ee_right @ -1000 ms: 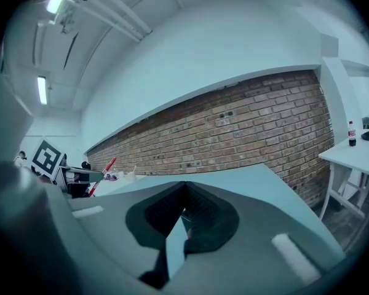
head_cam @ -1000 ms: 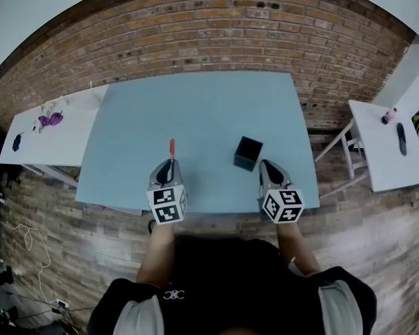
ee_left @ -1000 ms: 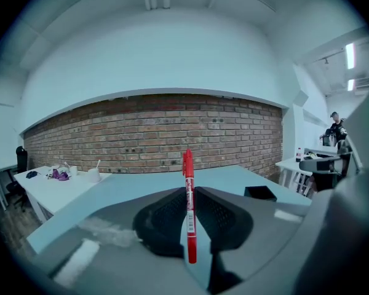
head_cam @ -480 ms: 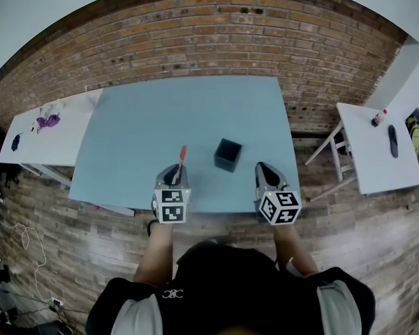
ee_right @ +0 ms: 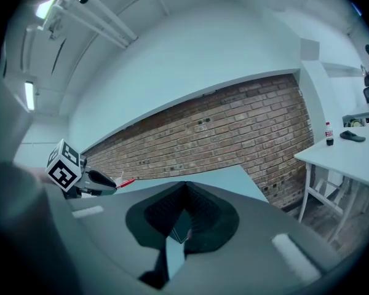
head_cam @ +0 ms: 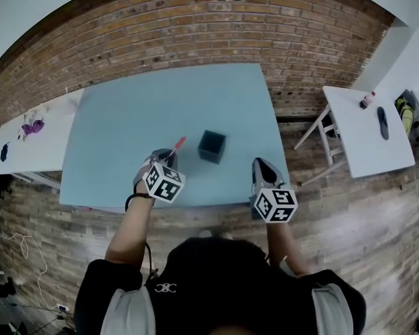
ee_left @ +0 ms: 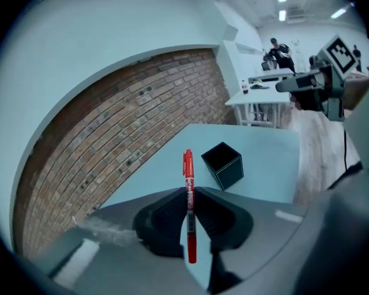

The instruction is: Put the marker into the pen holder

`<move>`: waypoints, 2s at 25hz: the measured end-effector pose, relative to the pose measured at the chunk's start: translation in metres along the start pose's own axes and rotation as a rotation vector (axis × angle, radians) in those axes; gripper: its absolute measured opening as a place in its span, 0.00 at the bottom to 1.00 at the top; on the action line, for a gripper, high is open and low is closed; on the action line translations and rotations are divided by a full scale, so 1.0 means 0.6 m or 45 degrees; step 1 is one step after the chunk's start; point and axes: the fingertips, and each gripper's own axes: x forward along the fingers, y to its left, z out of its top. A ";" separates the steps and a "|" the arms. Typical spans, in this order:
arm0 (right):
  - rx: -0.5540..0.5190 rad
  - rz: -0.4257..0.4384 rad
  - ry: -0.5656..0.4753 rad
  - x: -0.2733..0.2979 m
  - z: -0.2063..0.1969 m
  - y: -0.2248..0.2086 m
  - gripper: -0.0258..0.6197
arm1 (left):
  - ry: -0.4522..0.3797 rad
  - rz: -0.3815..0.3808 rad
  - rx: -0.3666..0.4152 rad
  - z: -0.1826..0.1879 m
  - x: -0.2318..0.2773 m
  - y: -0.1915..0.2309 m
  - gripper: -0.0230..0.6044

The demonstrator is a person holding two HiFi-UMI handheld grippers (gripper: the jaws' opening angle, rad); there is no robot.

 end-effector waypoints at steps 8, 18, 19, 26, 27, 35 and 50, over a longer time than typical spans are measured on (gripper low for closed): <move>0.079 -0.128 -0.006 -0.033 -0.021 -0.048 0.05 | 0.139 -0.093 0.586 0.053 0.080 -0.015 0.11; 0.142 -0.326 -0.055 -0.108 -0.027 -0.112 0.05 | 0.366 -0.136 1.062 0.073 0.185 -0.069 0.11; 0.146 -0.340 -0.055 -0.115 -0.028 -0.118 0.05 | 0.404 -0.149 1.076 0.066 0.192 -0.074 0.11; 0.156 -0.391 -0.046 -0.139 -0.039 -0.144 0.05 | 0.538 -0.217 1.126 0.057 0.225 -0.103 0.11; 0.155 -0.389 -0.042 -0.137 -0.039 -0.143 0.05 | 0.547 -0.224 1.125 0.056 0.227 -0.105 0.11; 0.136 -0.366 -0.021 -0.125 -0.037 -0.140 0.05 | 0.514 -0.219 1.079 0.059 0.237 -0.106 0.12; 0.054 -0.211 0.041 -0.056 -0.024 -0.100 0.05 | -0.175 0.035 0.390 0.172 0.102 -0.013 0.07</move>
